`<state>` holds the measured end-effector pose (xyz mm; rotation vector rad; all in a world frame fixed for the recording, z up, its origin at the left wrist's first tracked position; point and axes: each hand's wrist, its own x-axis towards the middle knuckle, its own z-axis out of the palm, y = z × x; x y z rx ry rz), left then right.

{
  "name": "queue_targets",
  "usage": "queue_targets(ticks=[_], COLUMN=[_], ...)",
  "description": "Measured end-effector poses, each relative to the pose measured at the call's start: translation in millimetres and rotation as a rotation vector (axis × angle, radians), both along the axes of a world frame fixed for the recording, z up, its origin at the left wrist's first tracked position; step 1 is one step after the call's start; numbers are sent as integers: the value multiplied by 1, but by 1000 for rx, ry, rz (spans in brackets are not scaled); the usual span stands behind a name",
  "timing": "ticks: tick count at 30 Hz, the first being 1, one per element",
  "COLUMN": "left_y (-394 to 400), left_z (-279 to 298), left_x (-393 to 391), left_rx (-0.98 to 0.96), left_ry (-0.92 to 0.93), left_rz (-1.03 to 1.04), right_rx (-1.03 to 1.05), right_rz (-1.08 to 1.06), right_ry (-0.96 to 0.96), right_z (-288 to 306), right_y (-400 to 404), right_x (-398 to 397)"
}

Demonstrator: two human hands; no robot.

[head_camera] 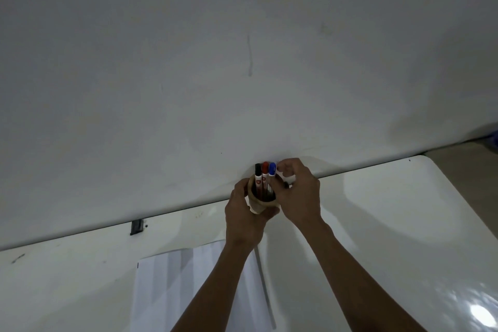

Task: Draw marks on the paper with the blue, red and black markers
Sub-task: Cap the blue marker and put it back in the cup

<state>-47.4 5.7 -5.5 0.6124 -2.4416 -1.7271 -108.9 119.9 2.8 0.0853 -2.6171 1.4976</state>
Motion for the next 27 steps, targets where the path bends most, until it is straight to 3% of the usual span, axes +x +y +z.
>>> queue_targets(ticks=[3,16,27], left_y=[0,0,1], left_z=[1,-6,-2], left_x=[0,-2,-1], left_rx=[15,31,15], left_ry=[4,-11,-18], left_rz=[-8,-4,-13], right_rx=[4,418,203], right_rz=[2,-11,106], right_ry=[100,409,220], right_z=[10,11,29], right_y=[-2,-8,-7], right_x=[1,0,-1])
